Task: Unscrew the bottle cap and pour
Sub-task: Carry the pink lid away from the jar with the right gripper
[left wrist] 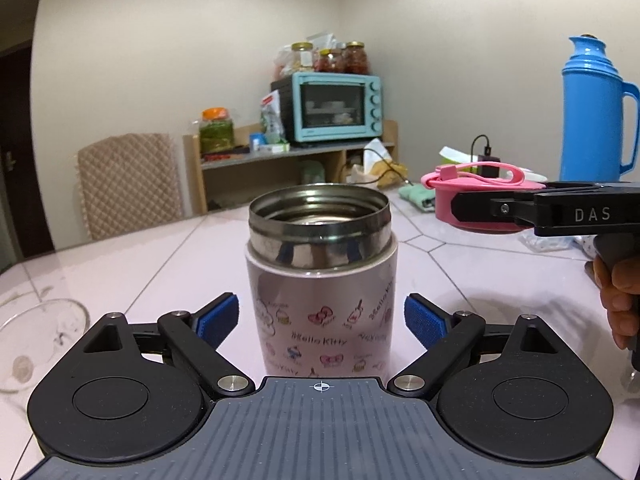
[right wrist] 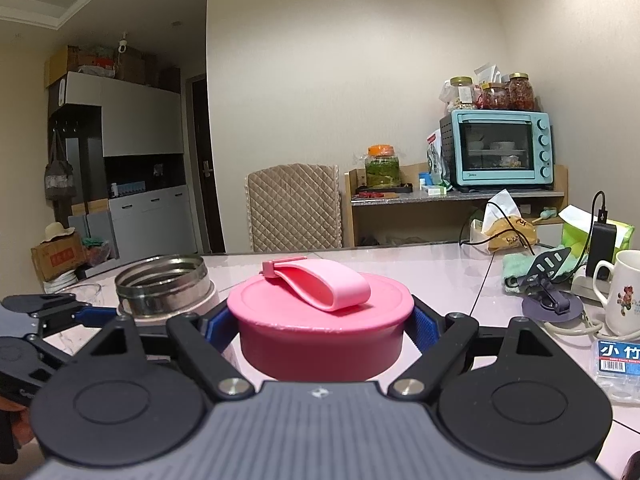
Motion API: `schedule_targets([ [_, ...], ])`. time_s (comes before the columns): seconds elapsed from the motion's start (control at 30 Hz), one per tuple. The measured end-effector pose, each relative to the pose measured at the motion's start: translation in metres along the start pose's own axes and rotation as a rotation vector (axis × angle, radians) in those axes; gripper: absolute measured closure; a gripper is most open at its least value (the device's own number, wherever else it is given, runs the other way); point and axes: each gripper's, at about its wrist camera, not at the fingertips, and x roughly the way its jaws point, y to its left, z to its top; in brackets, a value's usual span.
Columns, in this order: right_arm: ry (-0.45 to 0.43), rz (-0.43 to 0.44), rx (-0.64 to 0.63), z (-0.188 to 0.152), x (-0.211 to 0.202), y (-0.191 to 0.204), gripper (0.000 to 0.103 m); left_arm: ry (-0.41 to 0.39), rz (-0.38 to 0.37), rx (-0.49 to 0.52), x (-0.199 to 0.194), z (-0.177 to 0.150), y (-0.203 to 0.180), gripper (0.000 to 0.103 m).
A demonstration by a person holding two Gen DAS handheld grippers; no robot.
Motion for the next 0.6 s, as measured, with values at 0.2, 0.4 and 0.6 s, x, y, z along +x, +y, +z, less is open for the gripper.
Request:
schedule_targets([
  [0.2, 0.031, -0.005, -0.01, -0.004, 0.006, -0.002, 0.017, 0.002, 0.02, -0.029, 0.0, -0.004, -0.005, 0.002],
  [0.4, 0.052, -0.007, -0.014, -0.004, 0.009, -0.002, 0.017, 0.01, 0.017, -0.056, 0.001, -0.007, -0.005, 0.0],
  [0.6, 0.062, -0.006, -0.018, -0.007, 0.013, -0.006, 0.017, 0.008, 0.013, -0.039, 0.0, -0.008, -0.009, 0.0],
])
